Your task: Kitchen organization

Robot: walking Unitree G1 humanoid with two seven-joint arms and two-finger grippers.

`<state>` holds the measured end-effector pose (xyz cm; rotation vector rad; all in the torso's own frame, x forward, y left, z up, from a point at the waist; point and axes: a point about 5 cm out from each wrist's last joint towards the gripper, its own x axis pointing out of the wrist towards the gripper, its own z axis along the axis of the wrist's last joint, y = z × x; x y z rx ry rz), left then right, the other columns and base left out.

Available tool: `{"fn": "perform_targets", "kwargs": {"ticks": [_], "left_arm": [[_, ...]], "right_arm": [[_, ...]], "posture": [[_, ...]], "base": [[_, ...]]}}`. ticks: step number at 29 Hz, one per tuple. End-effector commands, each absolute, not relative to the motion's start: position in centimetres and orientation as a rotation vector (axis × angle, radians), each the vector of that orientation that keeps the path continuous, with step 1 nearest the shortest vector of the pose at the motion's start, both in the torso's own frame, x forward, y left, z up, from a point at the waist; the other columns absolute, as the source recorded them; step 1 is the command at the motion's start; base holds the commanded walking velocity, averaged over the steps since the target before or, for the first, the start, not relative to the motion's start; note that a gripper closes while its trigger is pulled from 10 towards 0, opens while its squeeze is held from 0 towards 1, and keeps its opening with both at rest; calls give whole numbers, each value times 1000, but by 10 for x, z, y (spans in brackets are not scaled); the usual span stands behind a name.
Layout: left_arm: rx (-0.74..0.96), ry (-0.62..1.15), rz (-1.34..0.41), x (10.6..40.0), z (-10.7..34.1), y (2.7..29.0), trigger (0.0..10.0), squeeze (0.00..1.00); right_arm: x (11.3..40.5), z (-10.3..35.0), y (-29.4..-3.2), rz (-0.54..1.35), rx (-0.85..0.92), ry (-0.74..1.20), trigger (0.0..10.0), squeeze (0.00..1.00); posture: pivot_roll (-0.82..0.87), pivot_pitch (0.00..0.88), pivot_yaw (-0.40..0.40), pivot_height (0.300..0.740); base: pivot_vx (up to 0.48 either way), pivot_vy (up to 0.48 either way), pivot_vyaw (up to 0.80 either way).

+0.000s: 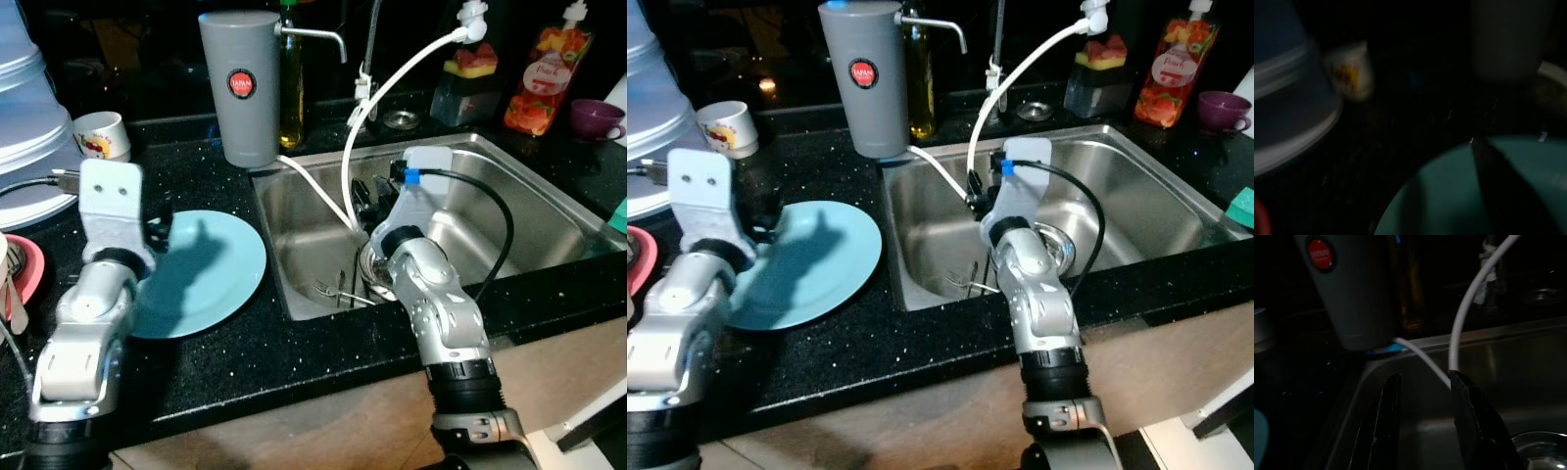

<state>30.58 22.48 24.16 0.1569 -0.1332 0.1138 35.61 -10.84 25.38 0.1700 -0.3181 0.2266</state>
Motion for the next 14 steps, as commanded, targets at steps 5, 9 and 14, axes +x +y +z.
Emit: {"fn": "perform_targets", "kwargs": {"ticks": [5, 9, 14], "left_arm": [[-16, -60, 12, 304, 234, 238, 10000, 1000], [-73, -1, -12, 305, 228, 249, 10000, 1000], [-144, 53, -13, 305, 223, 253, 10000, 1000]], "right_arm": [[360, 254, -105, 248, 174, -299, 10000, 0], [362, 257, -99, 260, 155, -303, 10000, 0], [363, 258, -96, 267, 146, -304, 10000, 0]], "posture": [[2, 8, 10, 740], [4, 4, 8, 740], [-2, 3, 2, 740]], "base": [[0, 0, 0], [0, 0, 0], [0, 0, 0]]}}
